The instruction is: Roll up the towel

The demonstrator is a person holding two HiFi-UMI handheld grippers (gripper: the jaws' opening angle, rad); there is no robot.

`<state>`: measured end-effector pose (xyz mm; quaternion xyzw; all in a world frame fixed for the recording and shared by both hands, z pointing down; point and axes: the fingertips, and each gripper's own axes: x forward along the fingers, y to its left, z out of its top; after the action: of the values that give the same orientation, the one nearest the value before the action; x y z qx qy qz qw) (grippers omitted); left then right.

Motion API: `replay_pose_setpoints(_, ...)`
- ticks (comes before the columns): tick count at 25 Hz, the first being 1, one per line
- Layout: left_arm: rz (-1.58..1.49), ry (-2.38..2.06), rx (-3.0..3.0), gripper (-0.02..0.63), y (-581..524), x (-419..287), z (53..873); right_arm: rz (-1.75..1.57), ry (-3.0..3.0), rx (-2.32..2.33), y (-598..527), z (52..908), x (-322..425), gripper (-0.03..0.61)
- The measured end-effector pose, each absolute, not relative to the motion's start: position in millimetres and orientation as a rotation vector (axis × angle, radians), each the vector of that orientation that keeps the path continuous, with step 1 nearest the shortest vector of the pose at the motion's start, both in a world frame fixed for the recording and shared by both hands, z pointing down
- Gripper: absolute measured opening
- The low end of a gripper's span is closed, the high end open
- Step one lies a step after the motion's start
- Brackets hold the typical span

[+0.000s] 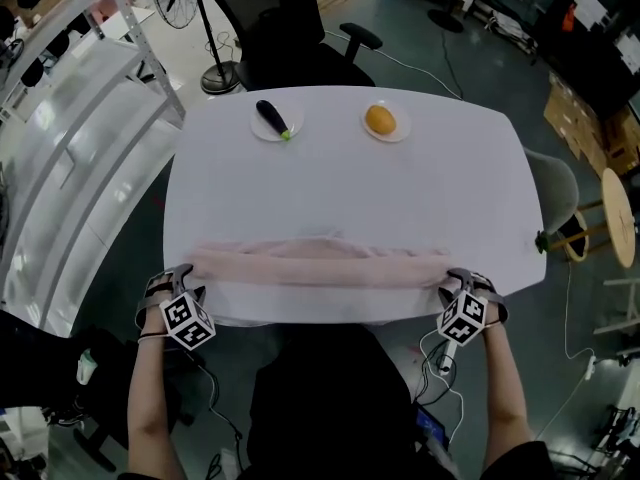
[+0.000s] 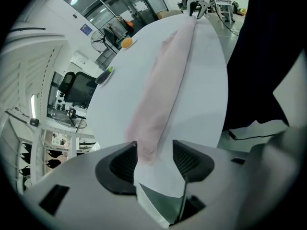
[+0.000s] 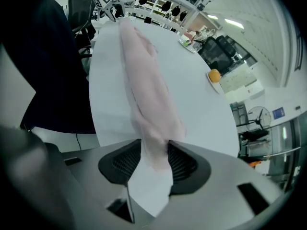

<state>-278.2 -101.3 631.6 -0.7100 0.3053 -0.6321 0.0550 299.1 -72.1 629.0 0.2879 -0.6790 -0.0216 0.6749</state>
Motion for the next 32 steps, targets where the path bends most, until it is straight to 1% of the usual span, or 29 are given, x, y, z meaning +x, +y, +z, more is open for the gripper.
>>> replay_pose_setpoints(2, -1.924, 0.950, -2.113, 0.238, -109.7, -281.5, 635.1, -0.045, -1.515, 0.661, -75.1, 634.1, 301.7, 0.181)
replay_pose_setpoints(4, -1.927, 0.976, -2.071, 0.181, -117.8, -284.4, 636.5, -0.036, -1.507, 0.674, -77.9, 637.8, 303.1, 0.150)
replay_pose_setpoints(7, -1.956, 0.981, -2.040, 0.133, -123.3, -287.2, 640.0, -0.044, -1.493, 0.655, -78.4, 642.1, 301.9, 0.125)
replay_pose_setpoints(9, -1.971, 0.972, -2.030, 0.076, -125.1, -286.1, 640.5, -0.065, -1.484, 0.647, -78.2, 642.2, 304.2, 0.096)
replay_pose_setpoints(11, -1.980, 0.955, -2.015, 0.064, -127.1, -285.6, 638.7, -0.095, -1.481, 0.656, -79.9, 636.9, 306.9, 0.070)
replay_pose_setpoints(13, -1.975, 0.936, -1.992, 0.058, -130.0, -285.0, 632.5, -0.138, -1.478, 0.671, -82.7, 626.6, 308.5, 0.058)
replay_pose_setpoints(22, -1.901, 0.927, -1.959, 0.055, -121.5, -286.8, 603.6, -0.320, -1.429, 0.734, -85.5, 582.5, 307.8, 0.052)
replay_pose_setpoints(26, -1.910, 0.906, -1.973, 0.055, -94.9, -290.0, 607.1, -0.305, -1.430, 0.737, -62.3, 587.5, 304.0, 0.052)
replay_pose_setpoints(32, -1.968, 0.847, -2.008, 0.055, -55.2, -296.9, 626.3, -0.220, -1.440, 0.692, -18.8, 616.6, 298.9, 0.052)
